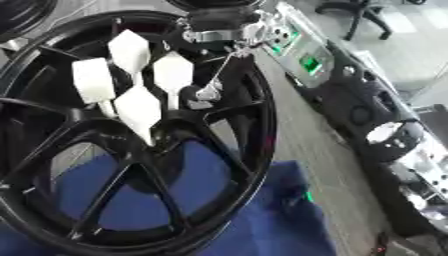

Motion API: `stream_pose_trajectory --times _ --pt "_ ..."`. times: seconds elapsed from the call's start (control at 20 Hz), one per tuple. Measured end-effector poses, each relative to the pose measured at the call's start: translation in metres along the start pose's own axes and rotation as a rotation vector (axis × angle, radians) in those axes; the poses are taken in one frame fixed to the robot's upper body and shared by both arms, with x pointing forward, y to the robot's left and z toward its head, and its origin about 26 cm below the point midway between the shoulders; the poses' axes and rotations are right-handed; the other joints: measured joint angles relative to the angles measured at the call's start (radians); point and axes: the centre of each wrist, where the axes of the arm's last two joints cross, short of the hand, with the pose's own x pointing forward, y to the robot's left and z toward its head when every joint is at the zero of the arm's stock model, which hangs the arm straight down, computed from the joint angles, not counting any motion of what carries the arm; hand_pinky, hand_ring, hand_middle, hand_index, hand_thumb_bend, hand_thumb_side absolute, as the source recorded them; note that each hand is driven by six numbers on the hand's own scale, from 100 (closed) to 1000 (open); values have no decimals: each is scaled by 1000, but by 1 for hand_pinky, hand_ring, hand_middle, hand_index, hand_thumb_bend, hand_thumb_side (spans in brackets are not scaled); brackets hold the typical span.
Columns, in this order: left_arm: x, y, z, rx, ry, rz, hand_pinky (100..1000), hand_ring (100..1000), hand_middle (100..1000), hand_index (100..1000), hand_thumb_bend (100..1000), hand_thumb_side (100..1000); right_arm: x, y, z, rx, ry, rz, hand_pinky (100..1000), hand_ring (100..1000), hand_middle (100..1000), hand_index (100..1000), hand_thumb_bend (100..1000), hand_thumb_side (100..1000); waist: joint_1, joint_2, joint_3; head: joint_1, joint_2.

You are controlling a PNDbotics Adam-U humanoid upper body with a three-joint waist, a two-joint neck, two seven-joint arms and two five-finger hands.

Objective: Pull the pin out of the wheel hub.

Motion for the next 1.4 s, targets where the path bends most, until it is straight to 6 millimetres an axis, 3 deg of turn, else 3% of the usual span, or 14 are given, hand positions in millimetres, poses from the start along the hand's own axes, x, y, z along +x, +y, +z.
stream_pose_trajectory --times 0.45,0.85,1.4 --pt "1 -2 -1 -4 0 2 810 632 697 781 277 828 0 0 -1 5 -29 -91 777 605 412 599 100 100 -3 2 8 -10 0" --pt "1 -3 0 -9 3 1 810 631 696 780 277 829 -3 -3 2 28 -31 -177 752 544 297 490 100 108 -6 7 14 -23 -8" --pt "1 -4 0 -15 5 1 810 630 695 779 279 828 -7 -15 10 48 -6 -225 727 509 236 438 100 142 -23 7 29 -45 -21"
